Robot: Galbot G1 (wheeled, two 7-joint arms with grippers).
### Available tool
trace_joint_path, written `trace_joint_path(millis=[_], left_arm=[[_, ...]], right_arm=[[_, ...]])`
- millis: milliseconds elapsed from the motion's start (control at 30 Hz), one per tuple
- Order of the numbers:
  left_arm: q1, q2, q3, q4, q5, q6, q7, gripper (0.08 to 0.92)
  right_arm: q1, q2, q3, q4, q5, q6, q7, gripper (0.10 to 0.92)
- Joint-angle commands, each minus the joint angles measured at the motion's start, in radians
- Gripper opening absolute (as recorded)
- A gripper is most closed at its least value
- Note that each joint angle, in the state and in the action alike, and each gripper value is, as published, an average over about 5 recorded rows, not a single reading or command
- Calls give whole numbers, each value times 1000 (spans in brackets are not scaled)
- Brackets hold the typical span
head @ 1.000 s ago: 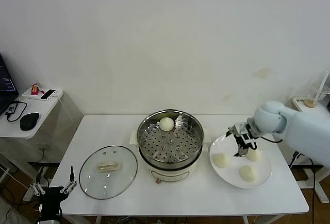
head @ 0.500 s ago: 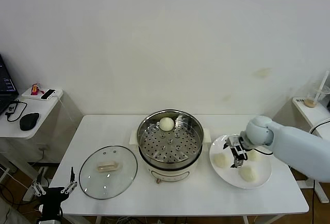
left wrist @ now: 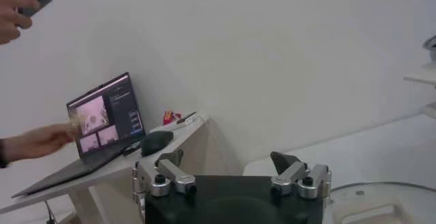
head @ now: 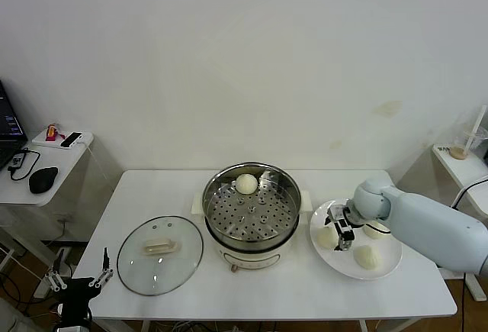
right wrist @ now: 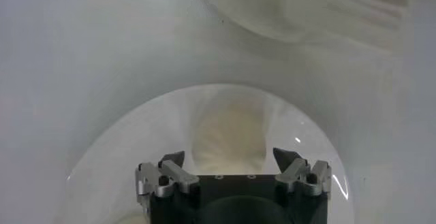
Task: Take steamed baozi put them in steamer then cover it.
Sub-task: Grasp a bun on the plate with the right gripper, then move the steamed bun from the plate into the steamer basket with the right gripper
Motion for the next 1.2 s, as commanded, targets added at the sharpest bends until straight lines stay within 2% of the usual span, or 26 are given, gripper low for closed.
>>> trace_joint_path(millis=[33,200,300,733,967,1200], left_arm=[[-1,-2,1,2,2,-1,0,823],[-2,-5,2,1,3,-1,-1,823],[-1,-6,3,1,4,-1,-1,823],[-7,4,15,-6,3,-2,-1,823],[-9,13,21,-9,2,-2,-1,823],[-18,16,21,-2,4,-3,-1,823]], right_arm=[[-15,21,15,-28,-16,0,-8,691],[-2,13,13,-24,-12,1,-31,589],[28,-7,12,-10,-2,2,-46,562],[377,-99,-53,84,136,-10,-71,577],[609,-14,-184,136,258,-46,-48,577],[645,117,-244,182,406,-134,33,585]])
